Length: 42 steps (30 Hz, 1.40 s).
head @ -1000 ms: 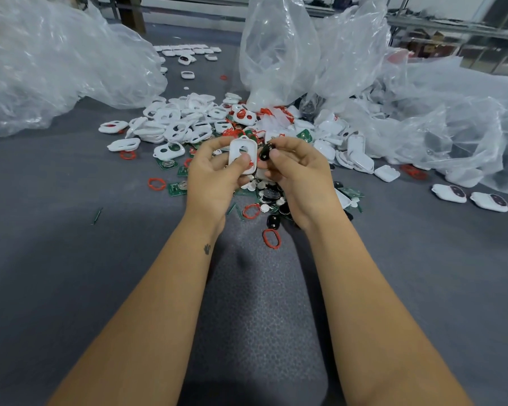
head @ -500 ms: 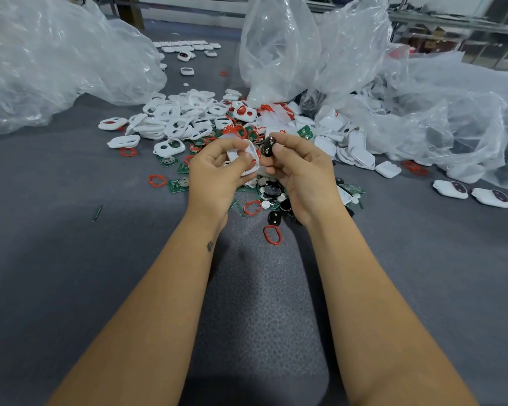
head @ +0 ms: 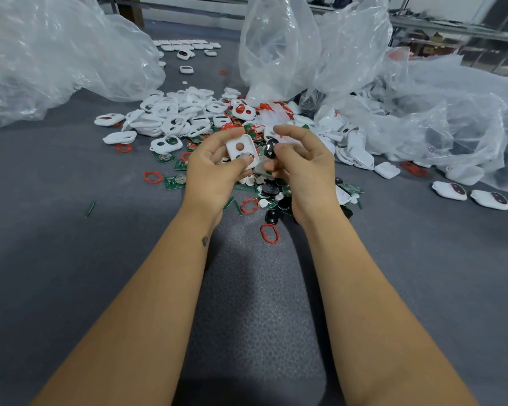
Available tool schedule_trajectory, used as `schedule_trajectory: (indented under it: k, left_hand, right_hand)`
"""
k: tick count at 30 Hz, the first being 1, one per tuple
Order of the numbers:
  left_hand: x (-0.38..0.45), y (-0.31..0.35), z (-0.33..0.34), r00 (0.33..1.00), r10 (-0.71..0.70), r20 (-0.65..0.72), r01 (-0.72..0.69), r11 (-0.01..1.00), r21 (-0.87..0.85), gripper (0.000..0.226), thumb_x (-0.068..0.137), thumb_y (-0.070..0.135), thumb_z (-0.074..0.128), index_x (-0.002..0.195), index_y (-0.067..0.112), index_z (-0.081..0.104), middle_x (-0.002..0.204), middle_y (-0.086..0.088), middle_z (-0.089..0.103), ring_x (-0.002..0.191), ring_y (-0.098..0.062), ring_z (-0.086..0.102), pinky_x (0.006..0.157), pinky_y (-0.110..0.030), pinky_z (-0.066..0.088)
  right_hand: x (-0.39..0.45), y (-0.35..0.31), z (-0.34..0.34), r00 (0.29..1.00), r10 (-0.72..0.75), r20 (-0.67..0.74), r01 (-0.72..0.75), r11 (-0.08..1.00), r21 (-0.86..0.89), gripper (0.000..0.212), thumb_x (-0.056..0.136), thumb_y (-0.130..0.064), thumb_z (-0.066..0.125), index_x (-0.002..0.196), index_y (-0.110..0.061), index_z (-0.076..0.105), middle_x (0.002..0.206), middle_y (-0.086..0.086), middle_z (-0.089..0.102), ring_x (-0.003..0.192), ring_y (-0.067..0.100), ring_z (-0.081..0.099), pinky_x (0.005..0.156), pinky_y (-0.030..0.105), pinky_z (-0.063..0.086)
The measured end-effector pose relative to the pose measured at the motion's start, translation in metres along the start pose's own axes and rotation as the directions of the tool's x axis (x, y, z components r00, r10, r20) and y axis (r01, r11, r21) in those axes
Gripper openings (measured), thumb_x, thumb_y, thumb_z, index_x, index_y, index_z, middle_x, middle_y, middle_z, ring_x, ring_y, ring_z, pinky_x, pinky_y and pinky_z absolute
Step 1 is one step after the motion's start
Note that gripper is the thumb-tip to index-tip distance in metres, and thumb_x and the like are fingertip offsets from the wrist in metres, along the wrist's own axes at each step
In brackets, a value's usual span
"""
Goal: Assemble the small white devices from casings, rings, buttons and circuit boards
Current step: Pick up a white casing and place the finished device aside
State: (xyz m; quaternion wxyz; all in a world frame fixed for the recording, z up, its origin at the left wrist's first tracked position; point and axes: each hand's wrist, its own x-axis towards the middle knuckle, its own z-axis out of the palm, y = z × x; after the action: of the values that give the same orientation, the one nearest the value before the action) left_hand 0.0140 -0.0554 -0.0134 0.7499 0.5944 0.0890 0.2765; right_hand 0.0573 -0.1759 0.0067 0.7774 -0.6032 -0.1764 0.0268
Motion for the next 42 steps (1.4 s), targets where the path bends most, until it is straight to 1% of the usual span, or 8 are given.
schedule_trajectory:
  k: [5, 8, 16, 23, 28, 31, 36, 42]
  left_hand:
    - [0.004, -0.002, 0.002, 0.997, -0.009, -0.075, 0.012, 0.999, 0.039, 0.045, 0.083, -0.009, 0.067, 0.116, 0.02, 0.059, 0.112, -0.011, 0.067, 0.1, -0.021, 0.067, 0.08, -0.032, 0.059]
    - [0.005, -0.001, 0.003, 0.998, -0.02, -0.062, 0.023, 0.999, 0.043, 0.019, 0.088, -0.005, 0.063, 0.1, 0.01, 0.067, 0.1, -0.015, 0.071, 0.098, -0.031, 0.068, 0.086, -0.041, 0.058]
    - [0.003, 0.001, 0.006, 0.999, -0.043, -0.01, 0.044, 0.995, 0.093, 0.012, 0.093, 0.011, 0.064, 0.087, 0.018, 0.071, 0.084, -0.001, 0.074, 0.08, -0.015, 0.07, 0.069, -0.027, 0.058]
    - [0.008, 0.003, 0.005, 0.994, -0.084, -0.076, 0.083, 0.996, -0.016, 0.024, 0.092, 0.002, 0.06, 0.075, 0.014, 0.072, 0.077, 0.0, 0.073, 0.082, -0.018, 0.07, 0.07, -0.024, 0.057]
    - [0.01, 0.004, 0.006, 0.99, -0.094, -0.101, 0.086, 0.993, -0.082, 0.025, 0.093, 0.0, 0.055, 0.077, 0.012, 0.071, 0.081, -0.004, 0.074, 0.085, -0.019, 0.072, 0.071, -0.024, 0.057]
    - [0.011, 0.005, 0.006, 0.986, -0.1, -0.134, 0.089, 0.992, -0.09, 0.022, 0.093, -0.001, 0.054, 0.081, 0.008, 0.069, 0.084, -0.007, 0.073, 0.09, -0.025, 0.071, 0.074, -0.027, 0.057]
    - [0.008, 0.007, 0.005, 0.986, -0.054, -0.157, 0.042, 0.996, -0.078, 0.021, 0.094, -0.004, 0.05, 0.096, 0.012, 0.064, 0.086, -0.006, 0.068, 0.078, -0.016, 0.068, 0.068, -0.024, 0.057]
    - [0.005, 0.007, 0.001, 0.994, 0.039, -0.103, -0.031, 0.996, 0.08, 0.027, 0.093, -0.006, 0.048, 0.093, 0.012, 0.067, 0.087, -0.003, 0.065, 0.075, -0.012, 0.066, 0.064, -0.021, 0.055]
  right_hand:
    - [0.003, 0.003, 0.0, 0.999, 0.013, 0.041, -0.012, 0.999, -0.03, 0.033, 0.083, 0.014, 0.058, 0.098, -0.013, 0.07, 0.062, -0.013, 0.058, 0.065, 0.009, 0.061, 0.062, 0.017, 0.051]
    - [0.004, 0.003, 0.001, 0.999, 0.012, 0.046, -0.01, 0.999, -0.052, 0.035, 0.079, 0.014, 0.063, 0.102, -0.012, 0.07, 0.068, -0.011, 0.058, 0.063, 0.001, 0.059, 0.064, 0.014, 0.05]
    - [0.001, 0.003, 0.0, 0.999, 0.046, -0.017, -0.047, 0.996, -0.07, 0.01, 0.095, -0.017, 0.062, 0.09, -0.013, 0.071, 0.066, -0.003, 0.064, 0.055, 0.007, 0.057, 0.056, 0.02, 0.049]
    - [0.006, 0.002, -0.006, 0.987, 0.023, -0.157, -0.063, 0.965, -0.253, 0.01, 0.095, -0.014, 0.06, 0.096, -0.013, 0.069, 0.07, 0.0, 0.064, 0.056, 0.009, 0.058, 0.056, 0.021, 0.049]
    - [0.006, -0.005, -0.011, 0.993, -0.112, 0.03, 0.088, 0.567, -0.819, 0.022, 0.089, -0.018, 0.062, 0.109, -0.021, 0.07, 0.107, -0.003, 0.058, 0.091, 0.006, 0.056, 0.078, 0.02, 0.041]
    - [0.003, -0.02, -0.009, 0.937, 0.1, 0.335, 0.233, 0.536, -0.812, 0.01, 0.08, -0.018, 0.072, 0.088, -0.018, 0.077, 0.078, -0.011, 0.061, 0.073, -0.004, 0.054, 0.063, 0.007, 0.039]
    - [-0.004, -0.022, -0.004, 0.821, 0.326, 0.469, 0.395, 0.269, -0.879, 0.016, 0.075, -0.028, 0.08, 0.091, -0.028, 0.078, 0.092, -0.003, 0.065, 0.102, 0.017, 0.044, 0.086, 0.031, 0.043]
    - [-0.003, -0.015, -0.004, 0.93, 0.134, 0.341, 0.181, 0.641, -0.746, 0.004, 0.083, -0.012, 0.074, 0.086, -0.013, 0.076, 0.073, 0.001, 0.067, 0.067, 0.009, 0.056, 0.063, 0.021, 0.043]
